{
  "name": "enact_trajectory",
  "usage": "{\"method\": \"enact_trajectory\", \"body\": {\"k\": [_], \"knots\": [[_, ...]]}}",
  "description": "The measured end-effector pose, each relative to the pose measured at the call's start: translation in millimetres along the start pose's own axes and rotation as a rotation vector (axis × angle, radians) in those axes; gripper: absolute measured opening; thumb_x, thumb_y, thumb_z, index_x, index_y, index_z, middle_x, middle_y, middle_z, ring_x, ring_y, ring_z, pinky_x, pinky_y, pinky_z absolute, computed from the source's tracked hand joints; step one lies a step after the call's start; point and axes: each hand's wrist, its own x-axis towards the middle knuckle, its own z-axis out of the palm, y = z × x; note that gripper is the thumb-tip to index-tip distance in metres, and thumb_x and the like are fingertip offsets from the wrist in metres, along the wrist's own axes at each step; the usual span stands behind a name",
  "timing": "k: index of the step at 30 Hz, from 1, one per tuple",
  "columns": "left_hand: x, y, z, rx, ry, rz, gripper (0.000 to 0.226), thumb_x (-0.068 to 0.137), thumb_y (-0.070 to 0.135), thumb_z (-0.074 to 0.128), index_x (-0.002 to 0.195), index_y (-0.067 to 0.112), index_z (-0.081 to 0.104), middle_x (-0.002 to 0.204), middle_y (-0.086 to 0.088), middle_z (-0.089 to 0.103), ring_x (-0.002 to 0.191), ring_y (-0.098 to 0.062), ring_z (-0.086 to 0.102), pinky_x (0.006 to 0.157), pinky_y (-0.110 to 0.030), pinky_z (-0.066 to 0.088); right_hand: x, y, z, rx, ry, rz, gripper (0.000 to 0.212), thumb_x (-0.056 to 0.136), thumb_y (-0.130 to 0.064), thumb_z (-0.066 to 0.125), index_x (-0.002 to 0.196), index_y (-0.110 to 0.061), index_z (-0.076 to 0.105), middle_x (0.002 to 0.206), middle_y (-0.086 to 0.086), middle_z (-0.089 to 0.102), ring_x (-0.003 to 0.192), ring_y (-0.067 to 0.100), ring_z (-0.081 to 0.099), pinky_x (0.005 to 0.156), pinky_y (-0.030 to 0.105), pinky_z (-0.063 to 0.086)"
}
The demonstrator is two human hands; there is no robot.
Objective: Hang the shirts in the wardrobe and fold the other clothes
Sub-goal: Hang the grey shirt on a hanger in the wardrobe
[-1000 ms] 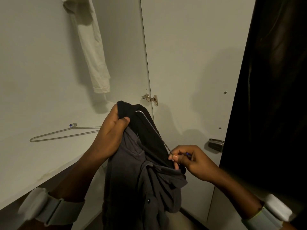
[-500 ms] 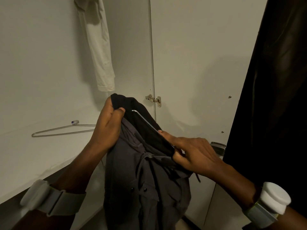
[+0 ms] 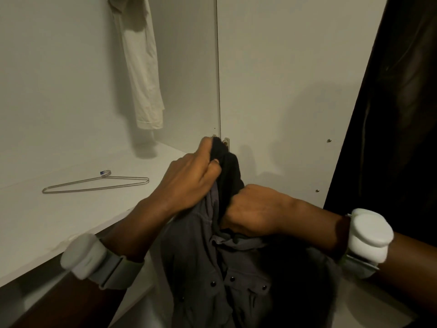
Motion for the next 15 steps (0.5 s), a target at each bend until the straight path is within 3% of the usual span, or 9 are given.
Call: {"method": "enact_trajectory", "body": {"k": [1,3,5,7,9,12,15], "knots": [[6,5,1,0.013,-0.027,-0.014,0.009,0.104,0.037,0.036,0.106,0.031,0.030,0.069,0.005,0.050,0.061,-0.018,0.053,0.056,-0.034,0.031,5,1,-4,0.057,0.007,0.010,0.013,0.081,-0.023,0.074,0.070,-0.025,0.068,0.060,0.001,0.064,0.051,0.025,0.060,0.054,0.026,0.027],[18,11,0,0.049,-0.147,-0.090,0.014,0.108,0.042,0.037,0.108,0.028,0.034,0.078,0.003,0.056,0.070,-0.019,0.057,0.061,-0.036,0.036,10,5,-17,0.180,-0.064,0.101,0.005,0.084,-0.024,0.073,0.081,-0.026,0.075,0.074,-0.003,0.071,0.062,0.019,0.061,0.058,0.026,0.031],[26,11,-2,0.134,-0.370,-0.176,0.049,0.101,0.068,0.029,0.114,0.025,0.049,0.097,0.004,0.066,0.088,-0.018,0.063,0.076,-0.037,0.047,8,15,-30,0.269,-0.132,0.240,0.012,0.088,-0.028,0.071,0.096,-0.031,0.079,0.085,-0.012,0.072,0.065,0.004,0.054,0.060,0.019,0.034],[20,2,-3,0.167,-0.560,-0.247,0.080,0.081,0.087,0.014,0.106,0.028,0.061,0.102,0.009,0.066,0.094,-0.014,0.063,0.087,-0.037,0.048,2,25,-39,0.353,-0.176,0.354,0.011,0.086,-0.028,0.075,0.095,-0.029,0.079,0.074,-0.020,0.063,0.061,-0.007,0.052,0.058,0.007,0.034],[7,-19,-1,0.150,-0.549,-0.251,0.078,0.077,0.095,0.015,0.092,0.032,0.059,0.092,0.013,0.066,0.086,-0.008,0.063,0.083,-0.036,0.050,-5,33,-43,0.430,-0.185,0.435,0.010,0.084,-0.022,0.078,0.093,-0.027,0.077,0.068,-0.022,0.059,0.061,-0.008,0.056,0.056,0.005,0.037],[-9,-47,9,-0.049,-0.480,-0.192,0.066,0.082,0.091,0.034,0.096,0.035,0.065,0.095,0.014,0.070,0.089,-0.005,0.066,0.087,-0.037,0.055,-16,48,-48,0.543,-0.155,0.542,0.010,0.083,-0.018,0.082,0.091,-0.024,0.078,0.068,-0.017,0.066,0.063,-0.004,0.062,0.057,0.006,0.039],[-15,-57,14,-0.281,-0.482,-0.128,0.059,0.089,0.079,0.043,0.096,0.027,0.070,0.093,0.007,0.072,0.089,-0.012,0.069,0.086,-0.043,0.056,-22,62,-57,0.618,-0.051,0.619,0.011,0.081,-0.022,0.086,0.083,-0.027,0.076,0.064,-0.021,0.067,0.062,-0.001,0.064,0.063,0.012,0.048]]}}
